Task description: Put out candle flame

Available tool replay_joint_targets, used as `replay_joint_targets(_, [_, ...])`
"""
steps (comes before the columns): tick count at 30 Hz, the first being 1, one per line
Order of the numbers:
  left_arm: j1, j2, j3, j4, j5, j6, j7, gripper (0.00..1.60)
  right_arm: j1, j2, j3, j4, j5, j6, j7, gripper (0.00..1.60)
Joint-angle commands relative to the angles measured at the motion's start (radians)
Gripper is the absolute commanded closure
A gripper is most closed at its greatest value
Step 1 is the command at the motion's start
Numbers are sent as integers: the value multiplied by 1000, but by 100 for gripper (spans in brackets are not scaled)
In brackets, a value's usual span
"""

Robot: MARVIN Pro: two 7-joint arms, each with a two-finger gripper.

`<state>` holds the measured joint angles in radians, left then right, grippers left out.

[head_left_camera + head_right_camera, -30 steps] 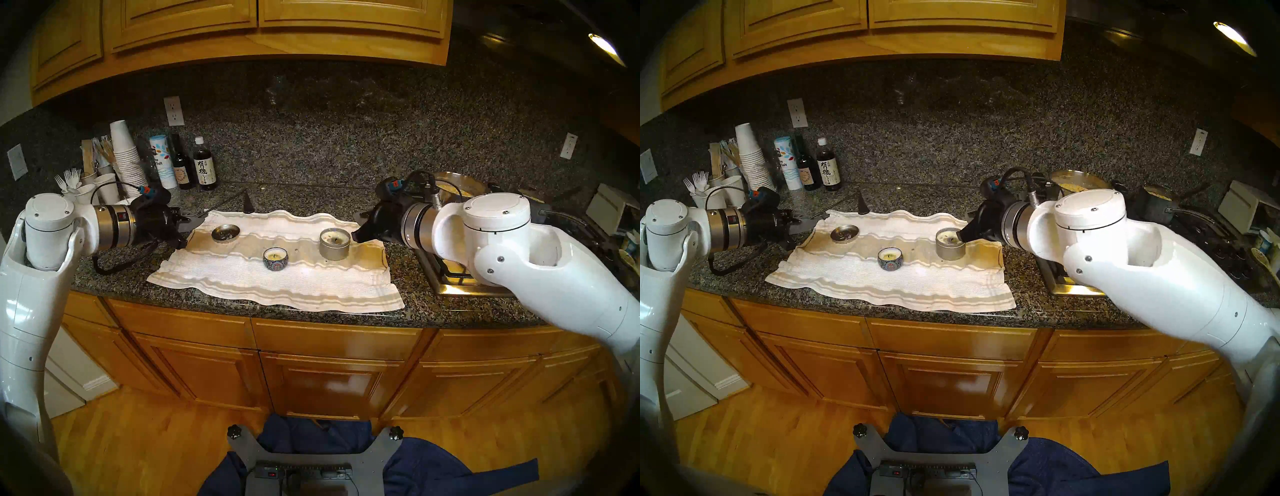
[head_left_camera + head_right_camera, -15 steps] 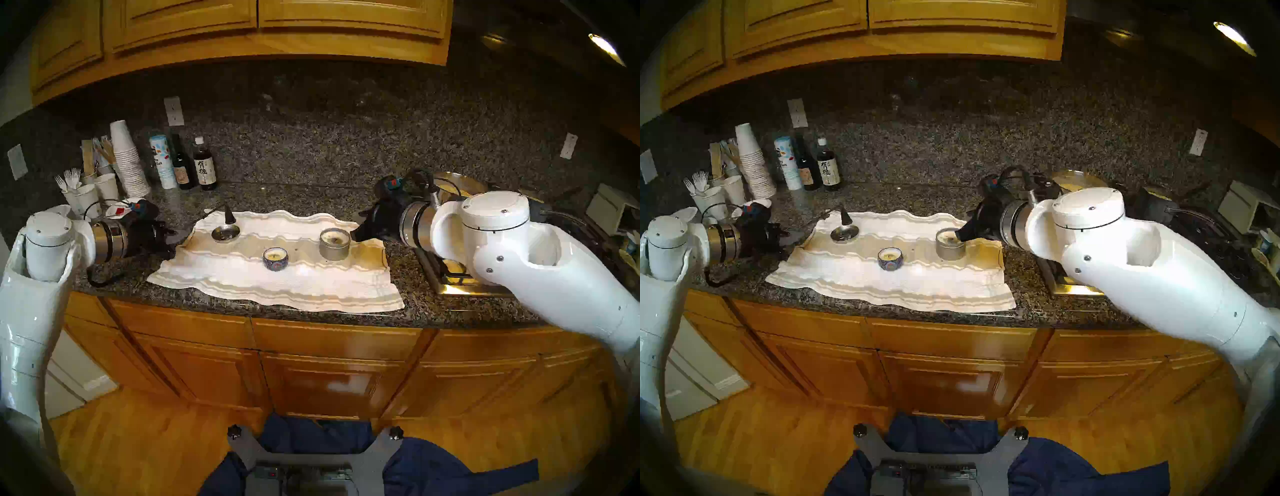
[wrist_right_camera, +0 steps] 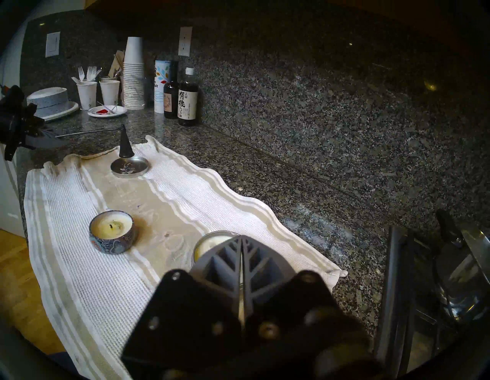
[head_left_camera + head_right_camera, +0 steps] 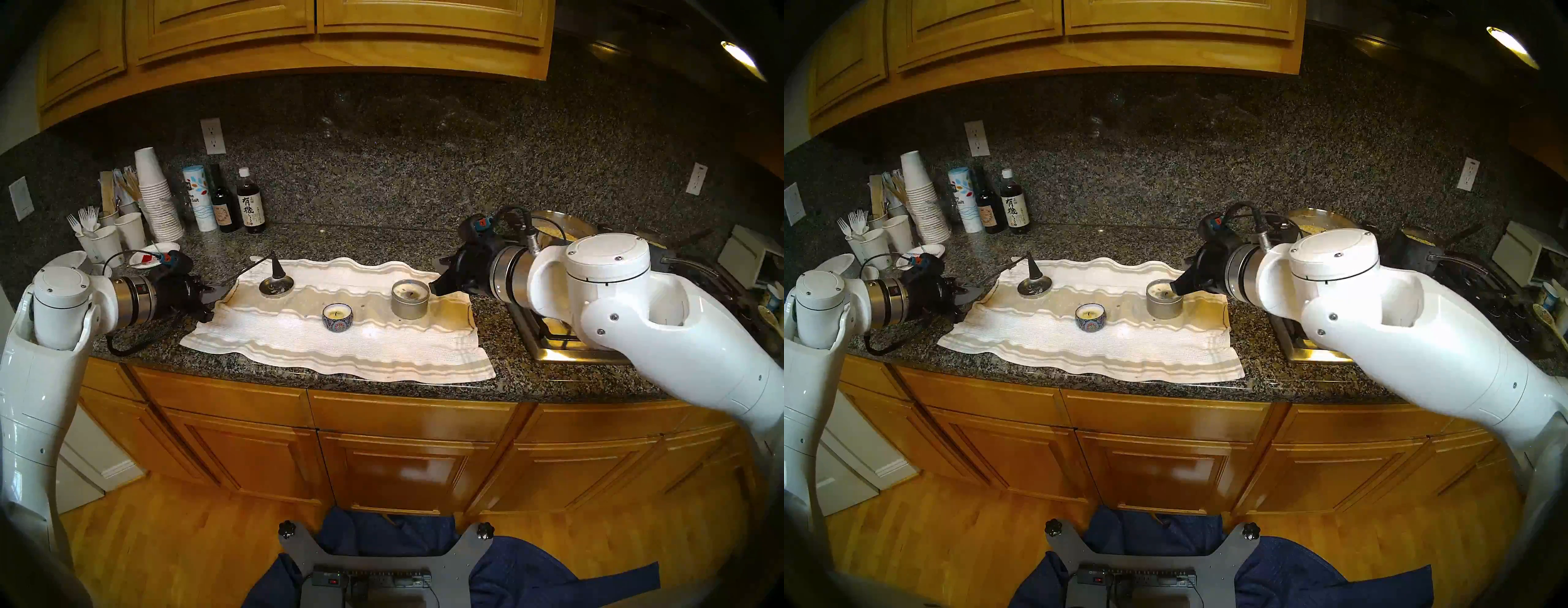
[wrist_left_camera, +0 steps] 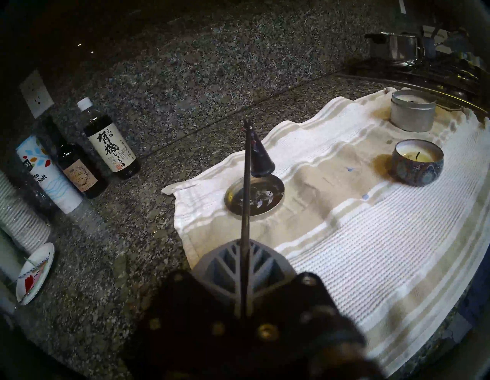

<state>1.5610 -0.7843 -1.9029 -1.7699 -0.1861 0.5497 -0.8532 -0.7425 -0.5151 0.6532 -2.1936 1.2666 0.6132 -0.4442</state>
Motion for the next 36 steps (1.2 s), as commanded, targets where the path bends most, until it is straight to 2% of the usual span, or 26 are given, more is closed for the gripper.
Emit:
replay_joint_targets(1, [-12, -5, -18, -17, 7, -16, 24, 160, 24, 21, 34, -21, 3, -8, -7, 160])
replay_joint_targets(20, [-22, -4, 24, 14, 14, -23, 43, 160, 17, 58, 37, -46, 19, -22, -20, 160])
replay_joint_targets(33, [-21, 1, 28, 22, 15, -29, 52, 160, 27, 40, 30, -37, 13, -19, -14, 160])
replay_joint_targets(34, [-21, 1, 28, 22, 14, -29, 52, 154, 28, 38, 29, -36, 13, -19, -14, 160])
replay_joint_targets(36, [-22, 3, 29, 22, 14, -29, 52, 130, 29, 34, 28, -33, 11, -18, -13, 160])
